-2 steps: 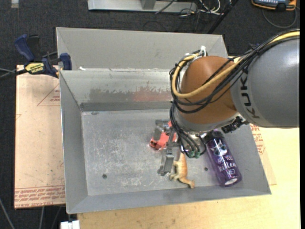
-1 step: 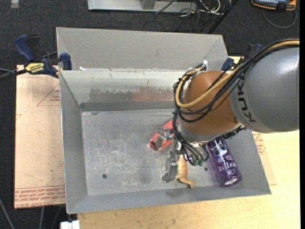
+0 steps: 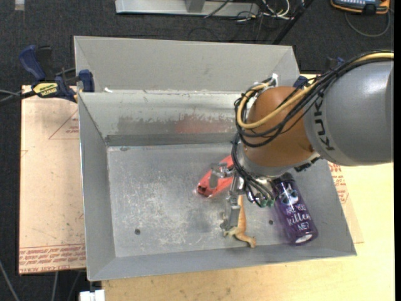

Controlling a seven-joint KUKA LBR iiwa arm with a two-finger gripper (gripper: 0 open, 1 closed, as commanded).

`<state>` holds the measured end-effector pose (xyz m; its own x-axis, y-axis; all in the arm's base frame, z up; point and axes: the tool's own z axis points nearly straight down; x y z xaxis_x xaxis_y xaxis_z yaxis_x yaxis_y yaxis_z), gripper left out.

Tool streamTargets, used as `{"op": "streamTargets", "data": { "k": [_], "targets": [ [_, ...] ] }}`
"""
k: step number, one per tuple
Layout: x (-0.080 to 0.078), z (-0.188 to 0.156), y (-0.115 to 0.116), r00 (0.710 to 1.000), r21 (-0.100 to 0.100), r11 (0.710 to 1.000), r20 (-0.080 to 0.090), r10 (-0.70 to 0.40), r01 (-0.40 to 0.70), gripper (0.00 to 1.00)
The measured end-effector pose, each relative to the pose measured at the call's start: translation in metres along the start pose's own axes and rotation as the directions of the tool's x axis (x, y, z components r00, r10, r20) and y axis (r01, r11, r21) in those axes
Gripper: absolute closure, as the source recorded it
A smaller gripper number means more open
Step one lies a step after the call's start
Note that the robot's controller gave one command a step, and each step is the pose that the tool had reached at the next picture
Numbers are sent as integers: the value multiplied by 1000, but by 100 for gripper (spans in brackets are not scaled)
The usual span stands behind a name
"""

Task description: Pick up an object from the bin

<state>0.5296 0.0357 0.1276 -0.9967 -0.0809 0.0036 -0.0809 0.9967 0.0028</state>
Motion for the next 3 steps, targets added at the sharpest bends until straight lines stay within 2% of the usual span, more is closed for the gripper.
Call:
{"op": "streamTargets", "data": {
  "k": [1, 2, 3],
  "targets": [
    [-11, 6, -9, 979, -1, 979, 6, 202, -202, 0],
    [-31, 27, -21, 991, 0, 991, 7, 130, -130, 0],
    [-104, 41, -31, 990, -2, 990, 11, -141, 141, 100]
  ]
}}
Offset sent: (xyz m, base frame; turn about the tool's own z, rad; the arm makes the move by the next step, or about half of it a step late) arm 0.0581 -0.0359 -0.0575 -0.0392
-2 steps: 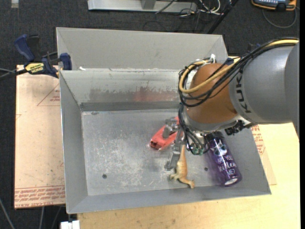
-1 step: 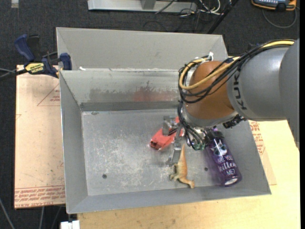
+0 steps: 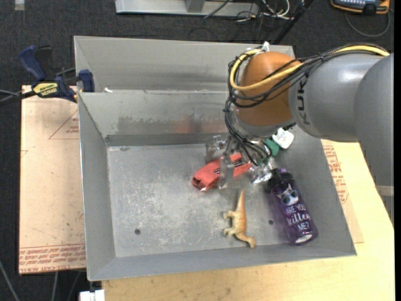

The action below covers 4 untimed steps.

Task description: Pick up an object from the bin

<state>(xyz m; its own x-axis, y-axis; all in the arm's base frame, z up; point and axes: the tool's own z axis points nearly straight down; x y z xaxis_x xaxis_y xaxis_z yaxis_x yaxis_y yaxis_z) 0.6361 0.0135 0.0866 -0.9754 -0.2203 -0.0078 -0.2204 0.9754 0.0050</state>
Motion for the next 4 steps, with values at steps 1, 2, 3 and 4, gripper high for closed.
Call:
{"op": "streamTargets", "data": {
  "k": [1, 2, 3, 4],
  "targets": [
    [0, 0, 0, 1000, 0, 1000, 0, 0, 0, 100],
    [6, -100, 4, 999, -1, 999, 1, -53, 53, 100],
    [6, -100, 4, 999, -1, 999, 1, -53, 53, 100],
    [-10, -249, 18, 999, -1, 999, 6, -50, 50, 100]
  ]
}}
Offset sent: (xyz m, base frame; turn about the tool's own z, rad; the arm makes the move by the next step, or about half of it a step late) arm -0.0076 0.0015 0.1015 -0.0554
